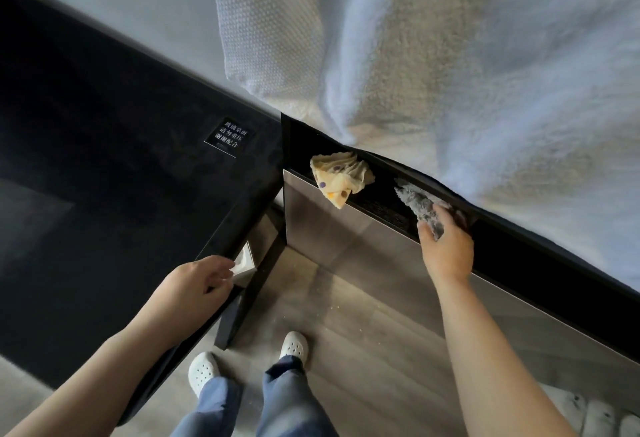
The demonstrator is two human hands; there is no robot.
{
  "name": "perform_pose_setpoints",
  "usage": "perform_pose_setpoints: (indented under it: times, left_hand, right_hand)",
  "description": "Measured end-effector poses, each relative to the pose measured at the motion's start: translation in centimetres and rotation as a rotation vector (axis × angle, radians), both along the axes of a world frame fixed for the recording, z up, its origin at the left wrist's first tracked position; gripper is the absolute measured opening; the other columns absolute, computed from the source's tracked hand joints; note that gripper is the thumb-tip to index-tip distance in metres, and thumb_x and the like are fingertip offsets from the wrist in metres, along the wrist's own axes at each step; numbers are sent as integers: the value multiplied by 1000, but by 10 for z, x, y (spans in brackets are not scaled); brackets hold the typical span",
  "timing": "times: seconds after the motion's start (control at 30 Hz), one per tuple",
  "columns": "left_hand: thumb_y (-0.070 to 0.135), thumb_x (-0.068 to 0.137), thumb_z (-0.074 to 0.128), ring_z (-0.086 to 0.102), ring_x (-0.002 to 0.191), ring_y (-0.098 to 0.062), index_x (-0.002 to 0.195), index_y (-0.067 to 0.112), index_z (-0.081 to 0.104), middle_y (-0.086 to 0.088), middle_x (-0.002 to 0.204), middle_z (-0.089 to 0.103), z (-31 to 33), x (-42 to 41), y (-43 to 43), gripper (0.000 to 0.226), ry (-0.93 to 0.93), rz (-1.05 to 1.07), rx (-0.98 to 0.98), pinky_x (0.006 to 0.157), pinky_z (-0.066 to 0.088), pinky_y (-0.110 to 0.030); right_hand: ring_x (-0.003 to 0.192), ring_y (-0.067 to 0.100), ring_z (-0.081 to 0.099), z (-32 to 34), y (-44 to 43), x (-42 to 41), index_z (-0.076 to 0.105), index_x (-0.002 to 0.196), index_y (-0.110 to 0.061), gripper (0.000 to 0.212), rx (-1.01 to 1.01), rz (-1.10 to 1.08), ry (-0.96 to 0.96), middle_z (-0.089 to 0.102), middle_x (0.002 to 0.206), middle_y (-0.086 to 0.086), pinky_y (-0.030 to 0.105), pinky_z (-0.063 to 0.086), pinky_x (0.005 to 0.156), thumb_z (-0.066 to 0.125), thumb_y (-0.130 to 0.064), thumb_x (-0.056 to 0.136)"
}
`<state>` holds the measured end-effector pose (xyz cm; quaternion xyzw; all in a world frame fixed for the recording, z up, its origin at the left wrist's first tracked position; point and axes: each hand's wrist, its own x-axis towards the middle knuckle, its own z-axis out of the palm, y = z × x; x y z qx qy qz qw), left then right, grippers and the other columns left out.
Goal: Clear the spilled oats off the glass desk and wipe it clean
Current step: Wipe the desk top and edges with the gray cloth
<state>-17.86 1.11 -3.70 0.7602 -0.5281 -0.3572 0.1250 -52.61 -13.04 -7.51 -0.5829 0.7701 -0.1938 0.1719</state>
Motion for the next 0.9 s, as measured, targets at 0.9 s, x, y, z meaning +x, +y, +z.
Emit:
perform_pose_setpoints:
  times: [0.9]
  left_hand:
    - [8,85,66,62,82,8,110,15,68,14,91,69,4,149,98,26,102,252,-9,67,40,0]
  right_hand:
    - [110,-2,55,73,98,253,62,118,-26,31,141,385,-527,64,118,-15,3,38,86,56,-14,90]
